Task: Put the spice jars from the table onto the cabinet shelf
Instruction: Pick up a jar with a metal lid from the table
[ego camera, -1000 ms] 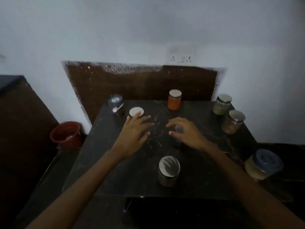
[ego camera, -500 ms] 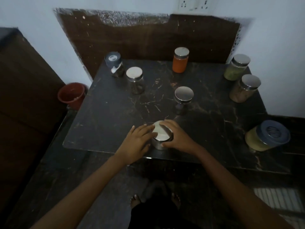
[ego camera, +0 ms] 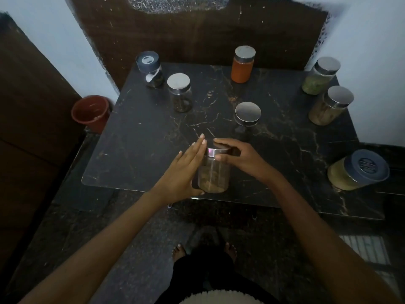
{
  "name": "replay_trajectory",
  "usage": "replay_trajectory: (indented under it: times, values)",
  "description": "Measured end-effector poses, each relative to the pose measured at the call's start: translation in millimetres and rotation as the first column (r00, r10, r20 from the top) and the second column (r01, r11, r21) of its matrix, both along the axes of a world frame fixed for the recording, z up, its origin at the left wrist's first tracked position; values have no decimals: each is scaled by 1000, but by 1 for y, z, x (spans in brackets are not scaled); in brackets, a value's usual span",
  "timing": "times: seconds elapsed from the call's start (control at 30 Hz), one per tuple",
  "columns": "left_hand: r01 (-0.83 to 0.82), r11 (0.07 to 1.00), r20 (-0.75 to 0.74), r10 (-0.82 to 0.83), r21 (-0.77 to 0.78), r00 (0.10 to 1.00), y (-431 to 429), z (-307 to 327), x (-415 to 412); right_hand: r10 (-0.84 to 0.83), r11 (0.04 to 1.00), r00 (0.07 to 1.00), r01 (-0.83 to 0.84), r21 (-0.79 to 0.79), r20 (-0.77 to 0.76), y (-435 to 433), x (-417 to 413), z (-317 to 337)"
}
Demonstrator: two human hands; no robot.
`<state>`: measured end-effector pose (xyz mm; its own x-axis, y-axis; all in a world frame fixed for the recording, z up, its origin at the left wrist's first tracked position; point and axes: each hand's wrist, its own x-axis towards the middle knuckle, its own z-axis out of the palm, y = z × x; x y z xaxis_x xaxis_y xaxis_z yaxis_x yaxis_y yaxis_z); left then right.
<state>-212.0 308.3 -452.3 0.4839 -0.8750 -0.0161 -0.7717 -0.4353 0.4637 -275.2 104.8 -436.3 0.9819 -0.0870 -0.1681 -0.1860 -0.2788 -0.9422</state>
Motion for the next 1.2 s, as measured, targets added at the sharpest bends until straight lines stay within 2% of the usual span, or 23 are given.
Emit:
replay_trajectory:
  times: [0.2,0.5,0.57,0.67,0.77,0.83,1.0,1.1,1.2]
  values:
    - [56,990,-34,-61,-131,998,-4,15,3,1,996,998,5,89,-60,-8,3,14]
    - [51,974,-125,-80,-222,989,0,24,2,-22,992,992,37,122,-121,-5,-3,19]
    - [25,967,-166,-69,-255,984,4,24,4,5,997,996,1,72,-86,-7,-8,24]
    - [-11,961,-186,-42,-277,982,10,26,8,142,987,988,-147,-70,-63,-9,-20,31]
    - [-10,964,-177,-38,-264,983,11,30,11,259,925,965,-261,-277,-42,-2,-27,28]
    - [-2,967,-183,-46,-254,982,10,32,12,286,891,958,-279,-359,-33,4,-25,27]
    - [10,979,-204,-53,-205,978,12,35,14,265,879,962,-267,-396,-62,11,-21,31]
    - [9,987,-142,-32,-158,989,11,37,13,253,864,966,-252,-435,-58,14,-21,34]
    - [-3,985,-160,-25,-173,987,6,38,9,244,848,969,-239,-473,-52,19,-19,38]
